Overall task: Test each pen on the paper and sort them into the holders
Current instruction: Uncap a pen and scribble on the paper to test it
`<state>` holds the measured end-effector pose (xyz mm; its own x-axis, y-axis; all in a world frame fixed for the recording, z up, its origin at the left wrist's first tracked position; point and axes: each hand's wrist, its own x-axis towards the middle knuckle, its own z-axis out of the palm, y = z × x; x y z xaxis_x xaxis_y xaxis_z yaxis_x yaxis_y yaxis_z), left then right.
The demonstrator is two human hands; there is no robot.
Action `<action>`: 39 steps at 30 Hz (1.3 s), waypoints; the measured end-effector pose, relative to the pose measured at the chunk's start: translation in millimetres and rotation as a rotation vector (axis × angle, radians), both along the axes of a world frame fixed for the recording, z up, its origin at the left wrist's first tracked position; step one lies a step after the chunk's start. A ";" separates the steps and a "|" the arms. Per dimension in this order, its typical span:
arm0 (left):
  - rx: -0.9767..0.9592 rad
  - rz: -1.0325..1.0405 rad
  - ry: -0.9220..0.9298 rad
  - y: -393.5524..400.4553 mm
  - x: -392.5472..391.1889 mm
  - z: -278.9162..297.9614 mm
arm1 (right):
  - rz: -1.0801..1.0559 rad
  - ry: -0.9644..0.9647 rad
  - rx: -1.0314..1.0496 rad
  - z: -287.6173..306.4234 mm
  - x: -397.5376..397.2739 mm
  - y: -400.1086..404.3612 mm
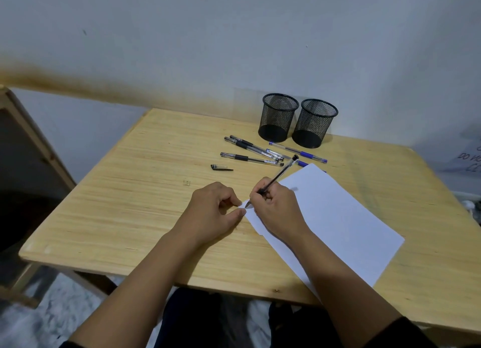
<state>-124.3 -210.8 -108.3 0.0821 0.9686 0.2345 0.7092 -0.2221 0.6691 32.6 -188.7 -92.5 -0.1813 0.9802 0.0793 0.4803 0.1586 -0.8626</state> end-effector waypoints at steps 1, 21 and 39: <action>0.001 0.000 -0.001 -0.2 0.2 0.5 | 0.001 0.005 0.002 0.1 0.1 0.1; -0.003 0.013 0.002 -2.3 1.7 1.8 | -0.055 0.009 0.022 -3.9 -1.9 2.4; -0.010 0.014 0.000 -2.8 2.3 2.4 | -0.113 -0.036 0.061 -4.5 -3.2 3.0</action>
